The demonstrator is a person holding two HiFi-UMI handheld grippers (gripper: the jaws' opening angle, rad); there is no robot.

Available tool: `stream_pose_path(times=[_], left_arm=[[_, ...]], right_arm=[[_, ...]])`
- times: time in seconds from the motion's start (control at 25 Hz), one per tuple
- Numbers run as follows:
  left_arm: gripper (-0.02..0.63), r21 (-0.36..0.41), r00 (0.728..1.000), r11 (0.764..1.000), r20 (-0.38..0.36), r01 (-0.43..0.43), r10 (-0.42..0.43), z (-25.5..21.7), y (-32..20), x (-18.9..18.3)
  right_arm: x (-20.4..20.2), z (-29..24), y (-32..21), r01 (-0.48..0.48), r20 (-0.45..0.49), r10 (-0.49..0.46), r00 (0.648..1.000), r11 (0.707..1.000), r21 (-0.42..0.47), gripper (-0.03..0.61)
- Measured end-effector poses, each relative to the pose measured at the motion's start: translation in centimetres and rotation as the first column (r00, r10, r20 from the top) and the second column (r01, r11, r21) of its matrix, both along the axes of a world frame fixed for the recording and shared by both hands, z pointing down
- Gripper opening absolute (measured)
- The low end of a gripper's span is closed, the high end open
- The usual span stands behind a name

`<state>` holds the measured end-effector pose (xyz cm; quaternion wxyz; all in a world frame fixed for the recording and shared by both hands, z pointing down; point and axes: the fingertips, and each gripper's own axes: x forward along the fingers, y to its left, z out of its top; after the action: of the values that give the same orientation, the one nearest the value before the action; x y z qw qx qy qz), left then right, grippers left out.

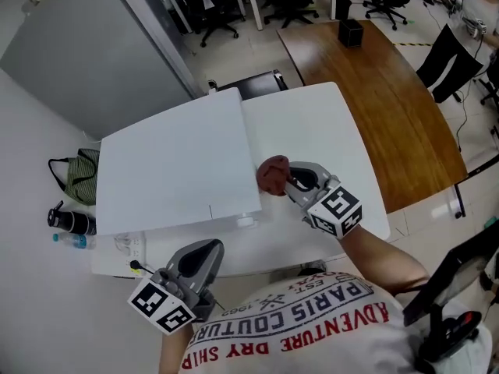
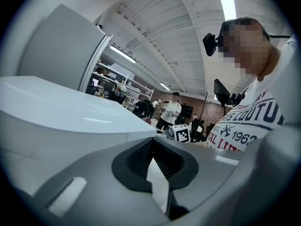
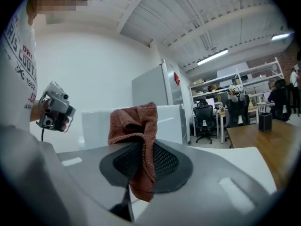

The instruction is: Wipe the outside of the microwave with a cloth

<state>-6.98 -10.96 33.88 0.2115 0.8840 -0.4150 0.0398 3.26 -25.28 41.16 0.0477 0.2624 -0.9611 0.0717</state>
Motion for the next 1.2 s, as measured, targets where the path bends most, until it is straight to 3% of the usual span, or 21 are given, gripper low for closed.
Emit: stream_pose_path(times=[0.28, 0.64, 0.96, 1.2], left_arm=[[0.006, 0.006, 0.996, 0.996, -0.009, 0.086, -0.086, -0.8, 0.2, -1.1], [0.006, 0.018, 0.996, 0.997, 0.027, 0.079, -0.079, -1.7, -1.7, 0.0], [0.006, -0.005, 0.994, 0.995, 0.044, 0.102, -0.101, -1.2, -1.9, -0.4], [0.006, -0.02, 0.988, 0.989, 0.038, 0.15, -0.149, -0.6, -1.6, -1.7]], right_arm=[[-1.4, 0.3, -6.3, -0.006, -0.022, 0.007, 1.0, 1.0, 0.025, 0.051], [-3.9, 0.3, -14.1, -0.008, -0.053, 0.01, 0.999, 0.999, 0.049, 0.049], [-4.8, 1.5, -19.4, -0.087, -0.068, 0.088, 0.994, 0.996, 0.024, 0.049], [-4.5, 2.1, -21.1, -0.106, -0.021, 0.107, 0.994, 0.993, 0.044, 0.048]])
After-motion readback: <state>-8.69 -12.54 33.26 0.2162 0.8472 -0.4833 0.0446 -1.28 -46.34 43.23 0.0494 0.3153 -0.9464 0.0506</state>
